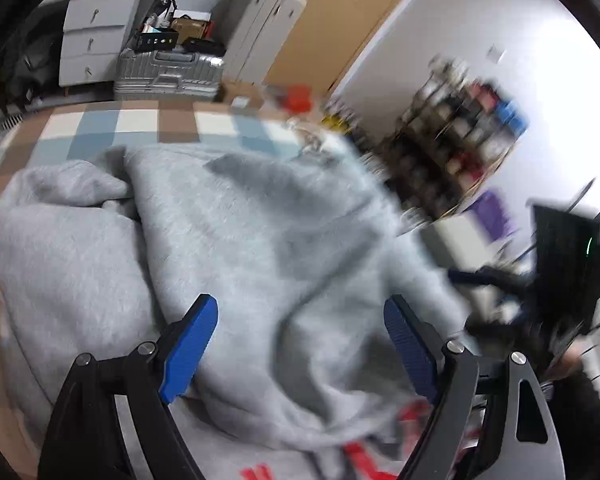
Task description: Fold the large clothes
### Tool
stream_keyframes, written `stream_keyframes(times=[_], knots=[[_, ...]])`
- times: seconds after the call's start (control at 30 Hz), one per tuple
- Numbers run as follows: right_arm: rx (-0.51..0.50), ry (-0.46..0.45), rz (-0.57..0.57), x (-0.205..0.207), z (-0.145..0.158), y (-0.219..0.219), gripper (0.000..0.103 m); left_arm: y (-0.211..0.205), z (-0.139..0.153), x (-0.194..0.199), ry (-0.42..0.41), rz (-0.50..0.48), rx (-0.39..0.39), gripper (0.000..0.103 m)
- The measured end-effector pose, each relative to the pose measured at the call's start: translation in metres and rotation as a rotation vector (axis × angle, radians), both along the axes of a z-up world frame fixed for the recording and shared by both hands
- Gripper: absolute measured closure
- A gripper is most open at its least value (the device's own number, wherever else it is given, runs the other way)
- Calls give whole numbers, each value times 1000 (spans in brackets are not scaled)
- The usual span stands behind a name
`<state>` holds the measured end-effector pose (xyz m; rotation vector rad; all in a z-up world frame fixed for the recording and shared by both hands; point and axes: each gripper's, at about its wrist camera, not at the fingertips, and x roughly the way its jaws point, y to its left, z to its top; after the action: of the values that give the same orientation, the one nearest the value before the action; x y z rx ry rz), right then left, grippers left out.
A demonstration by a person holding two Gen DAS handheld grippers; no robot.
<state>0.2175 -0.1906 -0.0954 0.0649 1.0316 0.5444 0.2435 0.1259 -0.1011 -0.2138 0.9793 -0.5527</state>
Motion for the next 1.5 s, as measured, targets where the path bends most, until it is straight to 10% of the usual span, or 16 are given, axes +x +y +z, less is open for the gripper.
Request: stream_keyframes(times=[0.07,0.17,0.23,0.3,0.33,0.57,0.9,1.03,1.43,1.5], knots=[[35,74,-82,19,-18,-13,0,10,-10,3,31,41,69,21],[99,123,-123,37,-35,-19,12,27,-26,18,139,105,-41,21],[48,137,-124,43,-42,-12,53,33,-34,25,211,137,-105,22],[11,160,-138,49,-51,-6,77,31,-33,25,198,151,-53,60],[32,168,-144,51,-50,-8,85,30,-31,22,179,154,-11,103],[170,66,-200,42,-21,-34,92,49,-31,9,160,165,47,103],[562,162,-288,25,-51,-98,92,84,-26,-4,238,152,-157,103],[548,165,-299,25,-52,-97,92,60,-44,6,356,131,-60,88],[405,147,-246,27,-45,-81,92,64,-18,6,268,275,69,79],[405,149,-240,27,-48,-83,92,73,-17,6,260,278,88,49]])
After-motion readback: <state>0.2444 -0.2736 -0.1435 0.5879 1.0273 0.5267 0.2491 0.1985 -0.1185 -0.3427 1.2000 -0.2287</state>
